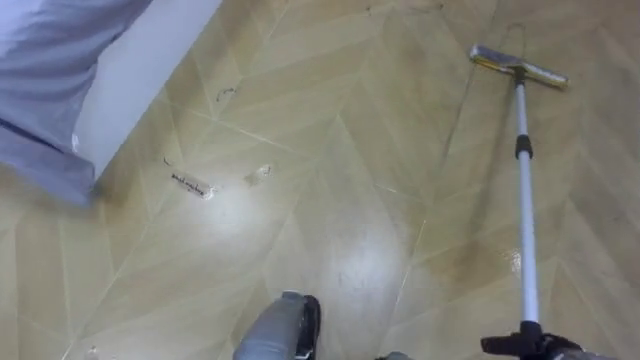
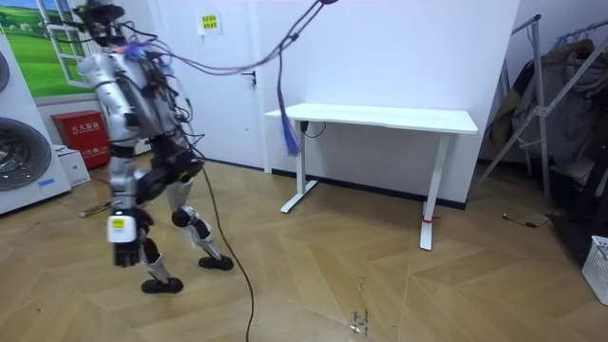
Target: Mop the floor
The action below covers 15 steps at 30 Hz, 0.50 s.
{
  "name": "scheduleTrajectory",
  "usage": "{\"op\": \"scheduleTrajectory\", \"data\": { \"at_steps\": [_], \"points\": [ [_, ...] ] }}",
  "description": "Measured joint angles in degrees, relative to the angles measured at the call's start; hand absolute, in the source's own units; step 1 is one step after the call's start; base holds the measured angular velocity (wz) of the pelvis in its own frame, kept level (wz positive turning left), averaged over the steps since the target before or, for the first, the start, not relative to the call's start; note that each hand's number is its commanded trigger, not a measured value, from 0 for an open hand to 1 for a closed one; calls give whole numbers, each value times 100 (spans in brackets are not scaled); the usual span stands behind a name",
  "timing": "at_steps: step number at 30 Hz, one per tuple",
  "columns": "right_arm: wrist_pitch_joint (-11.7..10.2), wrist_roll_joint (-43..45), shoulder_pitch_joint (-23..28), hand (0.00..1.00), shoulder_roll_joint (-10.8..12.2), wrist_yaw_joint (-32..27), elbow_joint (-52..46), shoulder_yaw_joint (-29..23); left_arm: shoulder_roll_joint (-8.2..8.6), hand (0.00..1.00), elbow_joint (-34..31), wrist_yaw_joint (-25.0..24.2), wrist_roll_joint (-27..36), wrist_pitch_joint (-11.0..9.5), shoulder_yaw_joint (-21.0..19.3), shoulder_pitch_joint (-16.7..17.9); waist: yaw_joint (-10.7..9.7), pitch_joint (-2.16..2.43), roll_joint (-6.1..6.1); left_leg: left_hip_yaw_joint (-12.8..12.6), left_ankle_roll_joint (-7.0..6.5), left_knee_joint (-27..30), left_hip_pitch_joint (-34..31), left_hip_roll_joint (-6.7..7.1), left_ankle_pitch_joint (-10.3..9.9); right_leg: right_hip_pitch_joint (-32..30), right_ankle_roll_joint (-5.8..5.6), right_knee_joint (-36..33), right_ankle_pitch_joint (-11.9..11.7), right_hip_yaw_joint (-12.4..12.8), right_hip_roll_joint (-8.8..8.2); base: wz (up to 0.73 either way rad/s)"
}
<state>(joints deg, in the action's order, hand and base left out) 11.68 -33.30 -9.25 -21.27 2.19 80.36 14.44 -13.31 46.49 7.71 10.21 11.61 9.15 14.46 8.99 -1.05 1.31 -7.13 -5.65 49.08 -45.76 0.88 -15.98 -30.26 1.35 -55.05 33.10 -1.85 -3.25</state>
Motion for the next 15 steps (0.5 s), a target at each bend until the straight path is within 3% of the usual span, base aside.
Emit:
{"op": "scheduleTrajectory", "data": {
  "at_steps": [1,2,4,5,7,9,10,11,12,14,15],
  "points": [
    [-3,4,266,100,1,-3,25,9,48,0,5,1,-131,-23,-2,-113,-27,-1,-3,-85,-164,85,117,96,-191,-80,-204,-433,-127,36,-142,23],
    [-10,4,496,100,-3,-5,100,89,103,0,-14,-2,-184,-55,1,-194,-90,36,-105,-104,-260,173,203,202,-352,-210,-338,-897,-387,45,-254,10],
    [-22,30,784,100,27,-51,263,138,178,0,-90,3,-203,-191,-3,-282,-187,96,-269,-110,-343,227,299,267,-574,-492,-395,-1423,-822,178,-249,-7],
    [-26,47,898,100,76,-151,266,163,223,0,-125,41,-217,-300,-8,-326,-256,75,-398,-42,-360,204,340,318,-650,-773,-390,-1606,-837,183,-242,-20],
    [-40,59,1008,100,222,-298,260,163,283,0,-127,64,-227,-354,-13,-369,-387,32,-503,37,-363,36,476,427,-662,-1265,-388,-1486,-834,195,-259,-19],
    [-43,57,1133,100,398,-345,260,174,339,0,-94,68,-215,-341,6,-367,-510,10,-488,43,-341,-194,672,471,-674,-1614,-349,-791,-861,208,-221,-13],
    [-42,58,1193,100,519,-352,258,176,359,0,-93,68,-184,-313,11,-366,-588,28,-520,44,-301,-316,795,475,-706,-1704,-270,11,-1013,182,-221,-6],
    [-39,58,1238,100,622,-357,258,169,366,0,-93,80,-163,-313,-3,-362,-599,14,-499,51,-243,-349,907,470,-810,-1738,-215,566,-1408,128,-211,0],
    [-37,59,1271,100,657,-356,259,168,380,0,-94,85,-148,-314,-2,-354,-616,0,-465,77,-203,-338,956,470,-857,-1697,-188,637,-1638,92,-192,-5],
    [43,168,1307,100,679,-366,204,87,450,0,-76,83,47,-281,0,-333,-573,19,-498,185,-35,-338,1156,347,-1003,-1465,32,720,-1642,-96,-95,-12],
    [62,225,1290,100,679,-367,202,54,446,0,-41,87,69,-282,-4,-334,-573,23,-492,217,-2,-326,1181,329,-1038,-1435,67,699,-1605,-125,-72,-8]
  ]
}}
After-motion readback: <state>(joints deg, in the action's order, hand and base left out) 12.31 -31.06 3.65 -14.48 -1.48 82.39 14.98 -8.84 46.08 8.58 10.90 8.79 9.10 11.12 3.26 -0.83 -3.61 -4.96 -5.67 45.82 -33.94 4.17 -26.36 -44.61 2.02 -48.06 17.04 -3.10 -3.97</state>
